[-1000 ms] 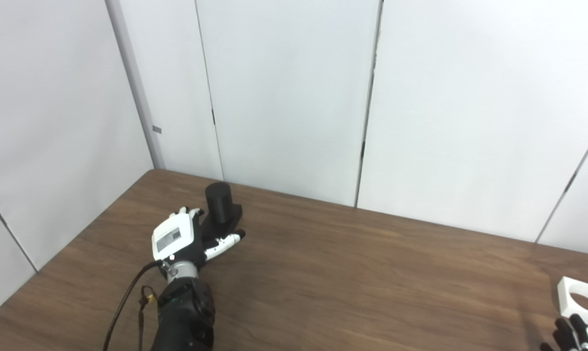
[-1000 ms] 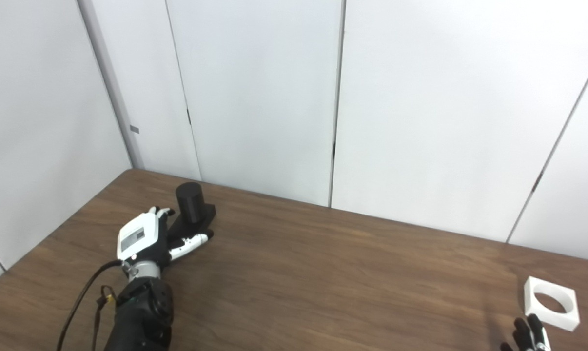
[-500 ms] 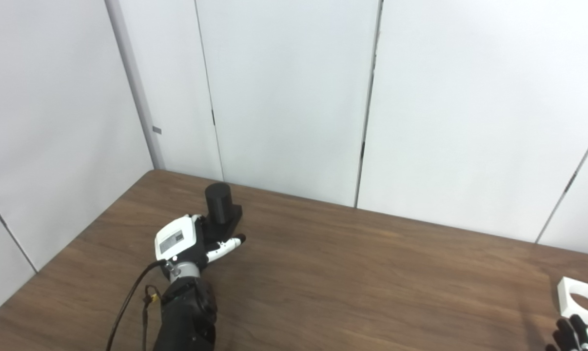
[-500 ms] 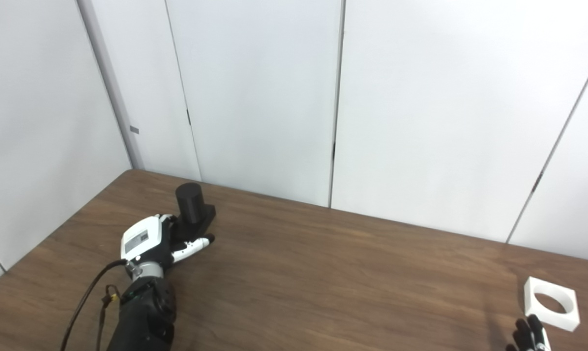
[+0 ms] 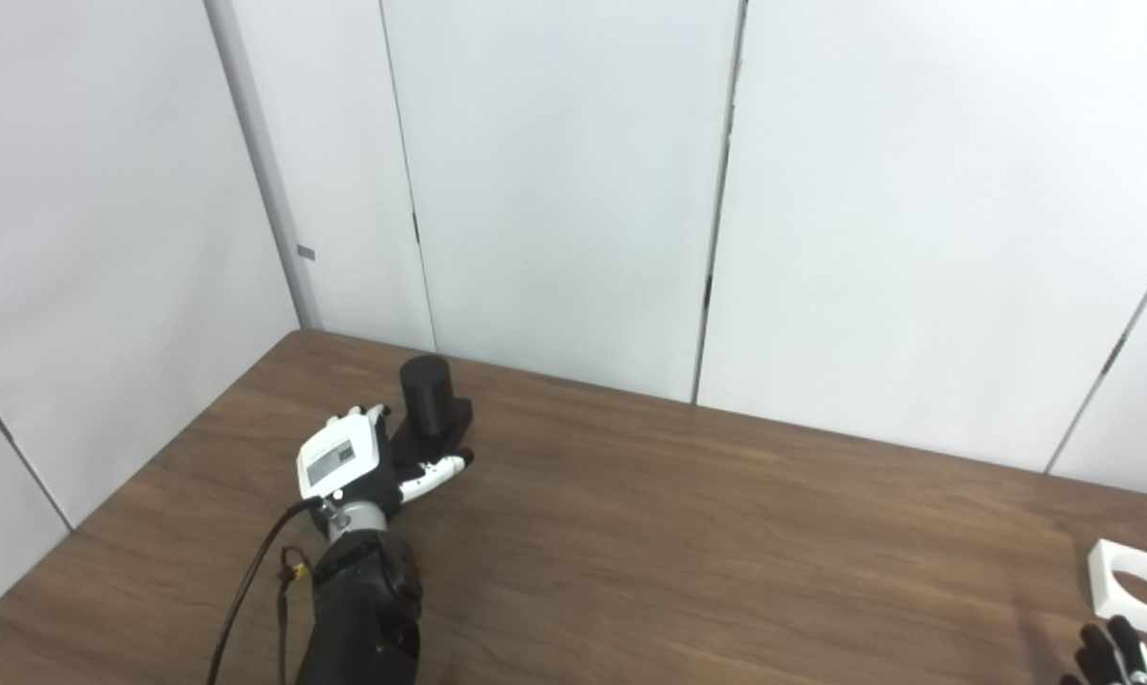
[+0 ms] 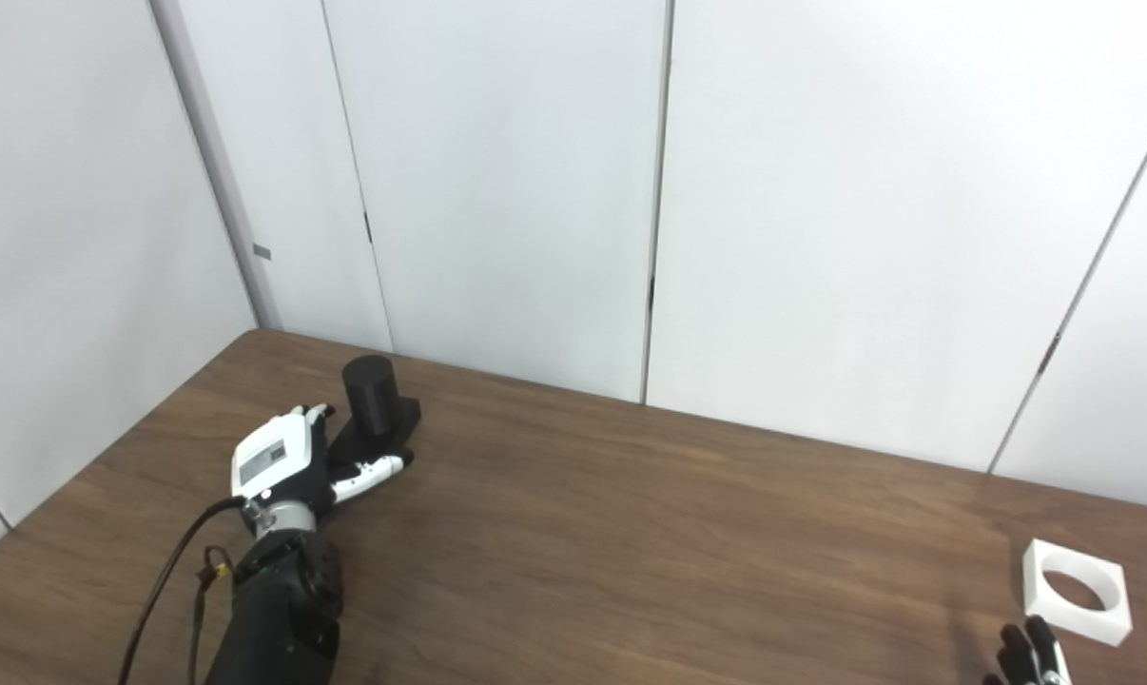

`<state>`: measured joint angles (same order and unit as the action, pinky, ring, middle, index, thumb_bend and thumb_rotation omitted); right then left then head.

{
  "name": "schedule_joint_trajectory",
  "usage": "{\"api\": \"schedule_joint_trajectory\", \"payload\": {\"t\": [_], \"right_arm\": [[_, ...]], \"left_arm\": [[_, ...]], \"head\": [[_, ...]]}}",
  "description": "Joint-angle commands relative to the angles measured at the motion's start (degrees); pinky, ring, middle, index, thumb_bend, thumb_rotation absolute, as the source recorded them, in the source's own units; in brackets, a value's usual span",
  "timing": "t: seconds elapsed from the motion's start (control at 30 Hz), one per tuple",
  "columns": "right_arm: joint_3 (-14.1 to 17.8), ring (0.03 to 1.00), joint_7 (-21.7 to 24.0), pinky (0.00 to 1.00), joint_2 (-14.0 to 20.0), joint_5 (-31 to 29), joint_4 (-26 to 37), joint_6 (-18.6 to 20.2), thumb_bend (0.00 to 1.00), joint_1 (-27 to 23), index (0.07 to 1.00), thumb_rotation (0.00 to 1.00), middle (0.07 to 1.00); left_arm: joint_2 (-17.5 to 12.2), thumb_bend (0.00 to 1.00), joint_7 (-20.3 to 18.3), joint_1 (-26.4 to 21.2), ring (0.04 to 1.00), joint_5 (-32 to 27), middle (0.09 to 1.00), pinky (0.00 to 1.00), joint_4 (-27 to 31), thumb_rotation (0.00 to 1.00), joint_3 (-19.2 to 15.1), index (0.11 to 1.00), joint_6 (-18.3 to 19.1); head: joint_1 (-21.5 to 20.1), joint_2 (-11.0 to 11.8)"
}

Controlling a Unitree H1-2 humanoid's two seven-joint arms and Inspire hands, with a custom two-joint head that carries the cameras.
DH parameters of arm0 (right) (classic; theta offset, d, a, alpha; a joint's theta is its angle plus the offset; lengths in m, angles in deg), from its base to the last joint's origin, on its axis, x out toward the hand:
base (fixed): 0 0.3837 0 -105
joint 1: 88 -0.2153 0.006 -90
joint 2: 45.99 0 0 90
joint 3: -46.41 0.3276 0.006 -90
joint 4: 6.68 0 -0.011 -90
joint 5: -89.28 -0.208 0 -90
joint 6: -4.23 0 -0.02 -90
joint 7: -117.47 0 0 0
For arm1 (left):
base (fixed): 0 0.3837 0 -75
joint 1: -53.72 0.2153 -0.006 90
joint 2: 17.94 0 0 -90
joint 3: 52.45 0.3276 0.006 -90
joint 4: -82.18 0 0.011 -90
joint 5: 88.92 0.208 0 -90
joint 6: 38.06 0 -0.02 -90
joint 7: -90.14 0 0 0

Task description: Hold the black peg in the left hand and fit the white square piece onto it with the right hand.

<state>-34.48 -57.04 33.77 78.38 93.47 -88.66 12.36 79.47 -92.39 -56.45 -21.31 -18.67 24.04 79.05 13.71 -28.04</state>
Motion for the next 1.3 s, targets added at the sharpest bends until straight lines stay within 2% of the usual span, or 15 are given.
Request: {"api": "schedule_joint_trajectory", "payload": {"t": [0.0, 0.4, 0.73, 1.27], "right_arm": [[-0.54, 1.000, 0.51, 1.00, -0.58, -0.53, 1.62, -1.12, 0.72, 6.82, 1.000, 1.00, 0.985], [-0.29, 1.000, 0.20, 0.98, -0.91, -0.94, 2.51, 0.06, 0.74, 7.10, 1.000, 1.00, 0.973], [-0.26, 0.992, 0.14, 0.96, -0.87, -1.22, 2.93, 0.40, 0.74, 7.24, 0.997, 1.00, 0.967], [-0.30, 0.997, 0.51, 0.97, -0.75, -1.72, 2.95, 0.12, 0.74, 7.42, 1.000, 0.99, 0.970]], "left_arm": [[-1.05, 0.84, 1.55, -3.08, 0.977, 1.48, 0.962, 0.95, 0.42, 0.72, 0.03, 0.894, -0.21], [-1.74, 0.86, 1.30, -4.28, 0.987, 1.75, 0.968, 0.97, -2.94, 0.73, -0.05, 0.906, -0.21], [-2.26, 0.85, 0.51, -5.02, 0.986, 2.55, 0.966, 0.95, -4.18, 0.74, 0.54, 0.907, -0.21], [-2.15, 0.83, -1.84, -6.25, 0.961, 6.23, 0.944, 0.89, -5.76, 0.72, -0.63, 0.890, -0.20]], "head": [[0.05, -0.03], [-0.01, -0.52], [-0.25, -0.71], [-0.42, -0.96]]}}
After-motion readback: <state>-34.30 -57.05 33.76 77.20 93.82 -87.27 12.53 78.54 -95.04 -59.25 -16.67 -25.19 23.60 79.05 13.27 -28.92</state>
